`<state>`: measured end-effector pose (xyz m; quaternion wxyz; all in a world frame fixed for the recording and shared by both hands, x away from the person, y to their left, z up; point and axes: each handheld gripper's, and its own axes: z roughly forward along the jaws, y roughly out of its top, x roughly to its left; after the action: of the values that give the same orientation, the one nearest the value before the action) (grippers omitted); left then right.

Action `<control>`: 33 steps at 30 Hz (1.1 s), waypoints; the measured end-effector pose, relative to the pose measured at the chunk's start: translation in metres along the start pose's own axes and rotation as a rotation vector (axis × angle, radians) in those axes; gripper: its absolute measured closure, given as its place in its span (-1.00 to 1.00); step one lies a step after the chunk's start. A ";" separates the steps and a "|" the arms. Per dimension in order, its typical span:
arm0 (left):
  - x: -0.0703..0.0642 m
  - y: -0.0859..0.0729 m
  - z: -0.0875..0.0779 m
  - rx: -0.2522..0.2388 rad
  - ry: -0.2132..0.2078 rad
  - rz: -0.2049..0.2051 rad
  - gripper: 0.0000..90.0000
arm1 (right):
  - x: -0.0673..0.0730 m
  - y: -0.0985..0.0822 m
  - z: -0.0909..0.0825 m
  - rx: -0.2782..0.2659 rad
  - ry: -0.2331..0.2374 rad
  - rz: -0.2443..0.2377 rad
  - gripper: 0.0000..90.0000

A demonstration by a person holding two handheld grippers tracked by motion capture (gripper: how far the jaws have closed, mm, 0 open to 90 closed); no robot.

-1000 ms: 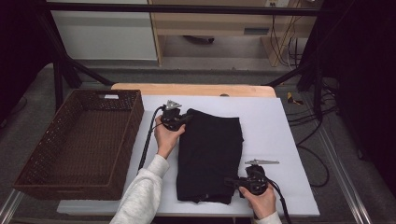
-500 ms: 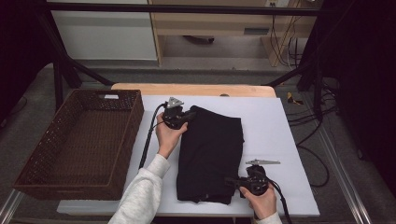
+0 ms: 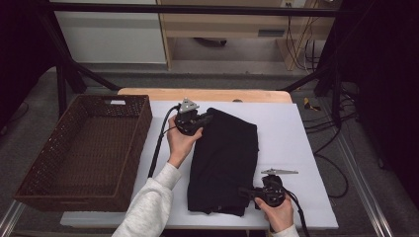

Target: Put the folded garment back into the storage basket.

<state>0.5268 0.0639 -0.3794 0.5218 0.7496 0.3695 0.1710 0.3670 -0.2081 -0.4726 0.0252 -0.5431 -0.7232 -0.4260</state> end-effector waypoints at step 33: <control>-0.033 0.030 -0.021 -0.062 -0.067 0.039 0.80 | 0.002 0.000 -0.004 -0.030 0.014 -0.010 0.53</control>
<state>0.5022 0.0479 -0.3395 0.5537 0.7454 0.3315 0.1673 0.3649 -0.2091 -0.4688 0.0201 -0.5367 -0.7193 -0.4407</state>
